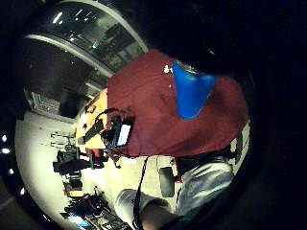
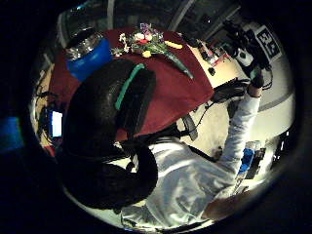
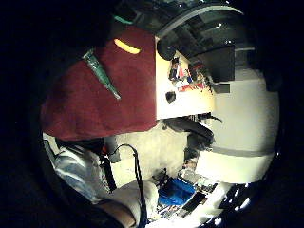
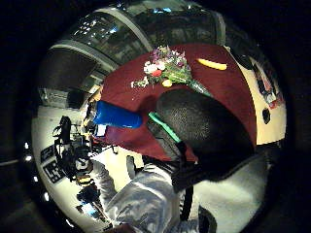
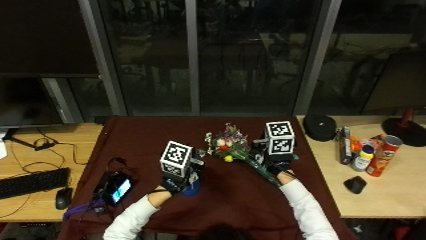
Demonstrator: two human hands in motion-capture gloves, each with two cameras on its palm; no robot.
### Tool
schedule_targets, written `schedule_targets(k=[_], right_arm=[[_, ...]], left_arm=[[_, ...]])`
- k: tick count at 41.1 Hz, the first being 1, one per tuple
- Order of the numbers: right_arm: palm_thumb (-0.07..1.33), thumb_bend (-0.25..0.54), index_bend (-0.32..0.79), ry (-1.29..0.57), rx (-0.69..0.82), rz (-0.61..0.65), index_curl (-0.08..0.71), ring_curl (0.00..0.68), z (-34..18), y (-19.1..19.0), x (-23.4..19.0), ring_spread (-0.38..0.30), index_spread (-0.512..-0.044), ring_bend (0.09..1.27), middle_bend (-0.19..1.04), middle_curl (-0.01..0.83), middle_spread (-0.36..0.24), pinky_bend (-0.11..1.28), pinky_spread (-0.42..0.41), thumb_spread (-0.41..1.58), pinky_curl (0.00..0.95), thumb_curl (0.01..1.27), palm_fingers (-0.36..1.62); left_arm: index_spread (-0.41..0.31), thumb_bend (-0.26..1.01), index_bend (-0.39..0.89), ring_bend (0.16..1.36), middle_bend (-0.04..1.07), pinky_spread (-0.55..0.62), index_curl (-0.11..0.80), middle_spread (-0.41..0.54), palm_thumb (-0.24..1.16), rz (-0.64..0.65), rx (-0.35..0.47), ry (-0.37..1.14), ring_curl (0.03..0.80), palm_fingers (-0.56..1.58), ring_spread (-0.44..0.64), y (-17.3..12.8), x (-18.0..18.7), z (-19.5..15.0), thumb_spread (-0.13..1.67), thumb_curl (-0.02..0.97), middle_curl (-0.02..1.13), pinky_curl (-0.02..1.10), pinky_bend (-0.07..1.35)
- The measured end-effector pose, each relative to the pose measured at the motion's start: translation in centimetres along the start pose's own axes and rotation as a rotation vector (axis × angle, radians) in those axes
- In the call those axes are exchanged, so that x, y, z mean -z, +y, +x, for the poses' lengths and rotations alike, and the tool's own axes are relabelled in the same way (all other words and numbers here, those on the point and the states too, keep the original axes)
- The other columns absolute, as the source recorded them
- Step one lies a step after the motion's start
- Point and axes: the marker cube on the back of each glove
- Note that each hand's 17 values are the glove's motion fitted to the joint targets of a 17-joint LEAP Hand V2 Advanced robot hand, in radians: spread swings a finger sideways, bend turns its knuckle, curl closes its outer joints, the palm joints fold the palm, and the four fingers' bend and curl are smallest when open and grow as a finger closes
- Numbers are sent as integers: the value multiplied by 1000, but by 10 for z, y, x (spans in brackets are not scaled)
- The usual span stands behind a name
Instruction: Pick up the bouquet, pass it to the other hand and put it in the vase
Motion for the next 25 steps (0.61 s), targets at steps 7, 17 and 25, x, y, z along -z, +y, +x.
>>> schedule_targets(k=[7, 17, 25], right_arm=[[308, 148, 70, 102, -4, -8, 41, 188, 1, 15, 13, 144, -302, 523, 193, 116, 49, 682, 224, 872, 257, 108, 234], [322, 98, 96, 75, 33, 5, 70, 225, -4, 11, 17, 160, -338, 566, 201, 186, 56, 717, 252, 1060, 297, 154, 192], [331, 57, 102, 37, 57, -41, 92, 244, -7, 1, 12, 164, -344, 585, 197, 225, 58, 730, 260, 1120, 313, 183, 179]], left_arm=[[30, 78, 162, 524, 165, 288, 134, 184, 171, -11, -27, -116, 190, 367, 270, 13, 3, 15, 907, 91, 128, 198, 443], [26, 39, 166, 539, 171, 330, 201, 206, 177, -49, -19, -82, 216, 338, 316, 18, 23, -3, 1095, 144, 175, 239, 446], [24, 7, 162, 544, 172, 337, 237, 208, 183, -71, 9, -65, 229, 328, 328, 32, 14, -12, 1152, 177, 206, 261, 443]])
